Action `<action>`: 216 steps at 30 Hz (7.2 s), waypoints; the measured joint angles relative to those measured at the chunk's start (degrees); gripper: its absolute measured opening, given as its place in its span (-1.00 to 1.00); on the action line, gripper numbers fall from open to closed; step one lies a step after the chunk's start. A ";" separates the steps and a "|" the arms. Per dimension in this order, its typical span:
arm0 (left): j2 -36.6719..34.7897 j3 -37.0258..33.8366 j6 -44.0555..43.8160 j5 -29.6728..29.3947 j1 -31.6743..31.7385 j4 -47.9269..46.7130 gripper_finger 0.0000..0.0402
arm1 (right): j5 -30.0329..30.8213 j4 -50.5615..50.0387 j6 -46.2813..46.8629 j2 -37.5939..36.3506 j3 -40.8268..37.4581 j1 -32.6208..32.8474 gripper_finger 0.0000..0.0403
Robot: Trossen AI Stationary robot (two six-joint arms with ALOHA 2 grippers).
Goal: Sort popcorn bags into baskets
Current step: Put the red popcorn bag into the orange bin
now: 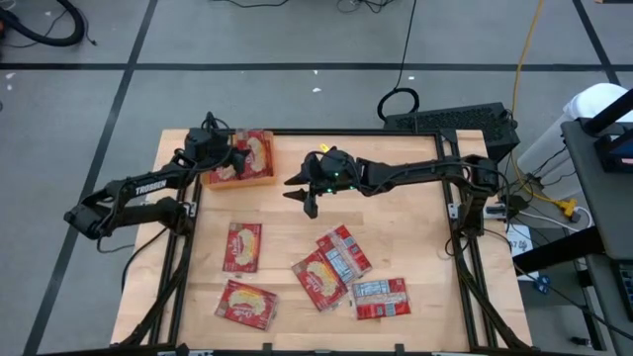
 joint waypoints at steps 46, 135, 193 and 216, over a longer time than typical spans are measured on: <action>-0.11 12.69 5.80 -28.25 -7.48 -27.58 -0.97 | -0.17 -1.71 -1.82 0.02 0.00 0.26 -0.18; 13.34 17.07 5.64 -14.45 -70.64 -14.01 -0.06 | 18.12 -54.87 22.08 -0.47 -0.78 20.23 0.27; -6.08 17.09 22.74 -20.48 -53.29 -21.06 -0.99 | 22.01 26.87 -1.91 -8.49 -30.69 8.68 0.27; -5.70 17.09 14.19 -20.55 -45.31 -20.74 -0.99 | 31.39 30.44 -4.46 12.16 -14.90 11.13 0.27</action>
